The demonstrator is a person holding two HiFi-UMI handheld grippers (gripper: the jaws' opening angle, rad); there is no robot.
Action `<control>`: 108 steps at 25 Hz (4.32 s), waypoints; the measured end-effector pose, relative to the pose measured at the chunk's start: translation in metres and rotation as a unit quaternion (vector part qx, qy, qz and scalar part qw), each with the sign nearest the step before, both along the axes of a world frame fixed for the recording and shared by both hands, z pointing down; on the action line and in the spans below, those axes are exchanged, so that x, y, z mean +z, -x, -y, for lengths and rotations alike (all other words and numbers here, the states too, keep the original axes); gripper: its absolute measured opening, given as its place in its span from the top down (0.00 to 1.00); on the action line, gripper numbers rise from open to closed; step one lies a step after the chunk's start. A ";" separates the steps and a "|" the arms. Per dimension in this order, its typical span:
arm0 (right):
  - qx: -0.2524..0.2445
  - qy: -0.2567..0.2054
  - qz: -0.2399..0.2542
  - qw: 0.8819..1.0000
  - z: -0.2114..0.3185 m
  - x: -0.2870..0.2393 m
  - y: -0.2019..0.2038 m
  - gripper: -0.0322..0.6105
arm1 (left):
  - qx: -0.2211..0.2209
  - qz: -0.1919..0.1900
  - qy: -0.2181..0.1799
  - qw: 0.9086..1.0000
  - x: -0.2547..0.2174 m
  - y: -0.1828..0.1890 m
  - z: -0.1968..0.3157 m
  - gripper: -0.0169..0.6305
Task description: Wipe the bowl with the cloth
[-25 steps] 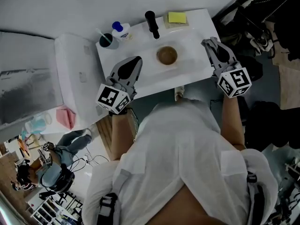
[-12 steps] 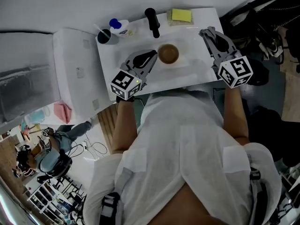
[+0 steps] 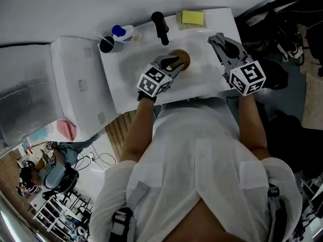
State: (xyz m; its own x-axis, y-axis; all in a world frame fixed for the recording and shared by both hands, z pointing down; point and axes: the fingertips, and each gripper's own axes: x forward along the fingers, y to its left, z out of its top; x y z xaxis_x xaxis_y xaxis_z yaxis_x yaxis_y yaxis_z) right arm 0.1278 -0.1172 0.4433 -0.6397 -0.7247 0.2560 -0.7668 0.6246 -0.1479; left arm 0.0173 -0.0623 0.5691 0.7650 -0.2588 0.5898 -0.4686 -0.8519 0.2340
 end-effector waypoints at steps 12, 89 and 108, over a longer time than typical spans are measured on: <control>-0.046 0.059 -0.042 0.996 -0.003 0.057 0.043 0.87 | -0.124 0.184 0.078 0.972 0.119 0.070 0.026 0.73; -0.297 0.040 -0.386 0.873 -0.033 0.105 0.122 0.79 | -0.010 0.215 0.022 0.976 -0.019 0.027 0.028 0.95; -0.134 0.160 -0.249 0.946 -0.015 0.107 0.107 0.87 | -0.129 0.181 0.017 0.975 -0.025 0.040 0.043 0.95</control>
